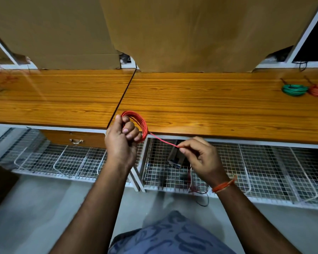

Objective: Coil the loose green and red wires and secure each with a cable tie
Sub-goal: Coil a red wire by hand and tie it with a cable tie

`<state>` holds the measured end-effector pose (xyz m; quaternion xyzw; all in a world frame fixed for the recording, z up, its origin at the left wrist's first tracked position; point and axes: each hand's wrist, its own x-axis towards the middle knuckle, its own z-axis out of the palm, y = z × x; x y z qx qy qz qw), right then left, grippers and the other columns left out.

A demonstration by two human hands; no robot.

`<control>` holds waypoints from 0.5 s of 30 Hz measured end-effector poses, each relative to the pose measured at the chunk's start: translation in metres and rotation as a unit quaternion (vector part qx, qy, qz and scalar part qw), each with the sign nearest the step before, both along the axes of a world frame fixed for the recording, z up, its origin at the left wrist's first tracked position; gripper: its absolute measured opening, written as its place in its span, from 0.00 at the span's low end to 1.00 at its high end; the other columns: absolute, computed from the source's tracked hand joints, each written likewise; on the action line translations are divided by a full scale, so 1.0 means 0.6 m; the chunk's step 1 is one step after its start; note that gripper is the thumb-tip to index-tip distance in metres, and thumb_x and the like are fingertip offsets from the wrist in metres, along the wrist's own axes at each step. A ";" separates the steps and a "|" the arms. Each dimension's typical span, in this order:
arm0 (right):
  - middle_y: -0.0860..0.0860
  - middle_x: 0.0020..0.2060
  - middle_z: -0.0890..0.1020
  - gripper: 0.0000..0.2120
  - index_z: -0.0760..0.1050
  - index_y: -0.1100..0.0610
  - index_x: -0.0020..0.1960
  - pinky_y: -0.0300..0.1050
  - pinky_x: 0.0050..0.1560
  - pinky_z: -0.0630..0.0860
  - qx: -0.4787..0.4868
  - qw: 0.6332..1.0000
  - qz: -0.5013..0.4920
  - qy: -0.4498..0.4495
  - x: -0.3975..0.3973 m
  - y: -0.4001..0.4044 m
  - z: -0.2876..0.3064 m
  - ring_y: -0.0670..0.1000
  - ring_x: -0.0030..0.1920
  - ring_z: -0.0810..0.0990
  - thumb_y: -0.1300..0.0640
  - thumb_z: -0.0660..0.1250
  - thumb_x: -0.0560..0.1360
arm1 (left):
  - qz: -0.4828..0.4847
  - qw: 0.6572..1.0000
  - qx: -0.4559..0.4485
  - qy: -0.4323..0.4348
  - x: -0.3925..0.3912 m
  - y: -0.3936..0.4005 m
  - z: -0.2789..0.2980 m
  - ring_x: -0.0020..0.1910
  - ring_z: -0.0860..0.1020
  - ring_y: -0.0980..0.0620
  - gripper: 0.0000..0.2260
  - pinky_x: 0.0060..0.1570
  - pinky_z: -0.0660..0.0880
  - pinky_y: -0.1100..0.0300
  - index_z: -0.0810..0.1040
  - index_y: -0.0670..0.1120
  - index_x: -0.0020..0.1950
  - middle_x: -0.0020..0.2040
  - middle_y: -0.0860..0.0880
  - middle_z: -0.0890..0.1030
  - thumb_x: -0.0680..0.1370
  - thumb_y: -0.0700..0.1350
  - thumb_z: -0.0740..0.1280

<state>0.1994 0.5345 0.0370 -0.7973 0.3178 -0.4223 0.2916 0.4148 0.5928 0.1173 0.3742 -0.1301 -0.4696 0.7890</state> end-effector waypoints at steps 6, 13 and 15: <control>0.48 0.44 0.76 0.04 0.86 0.56 0.51 0.42 0.49 0.69 -0.115 0.990 0.074 0.029 0.039 0.006 0.066 0.51 0.49 0.74 0.58 0.72 0.78 | -0.020 0.976 0.037 -0.216 -0.024 -0.003 -0.016 0.28 0.67 0.54 0.15 0.30 0.66 0.62 0.68 0.47 0.45 0.29 0.51 0.71 0.88 0.49 0.52; 0.53 0.47 0.80 0.09 0.84 0.61 0.56 0.38 0.49 0.76 -0.113 0.984 0.136 0.006 0.069 -0.003 0.126 0.50 0.48 0.80 0.64 0.74 0.76 | -0.054 0.939 0.046 -0.336 -0.049 0.007 -0.030 0.29 0.72 0.53 0.17 0.32 0.70 0.60 0.71 0.44 0.43 0.30 0.51 0.75 0.88 0.48 0.54; 0.52 0.47 0.82 0.10 0.84 0.60 0.56 0.38 0.50 0.77 -0.112 0.984 0.139 0.002 0.077 -0.005 0.138 0.48 0.49 0.81 0.66 0.74 0.76 | -0.061 0.941 0.043 -0.331 -0.048 0.006 -0.032 0.27 0.67 0.55 0.17 0.28 0.65 0.63 0.70 0.43 0.42 0.28 0.52 0.71 0.88 0.47 0.53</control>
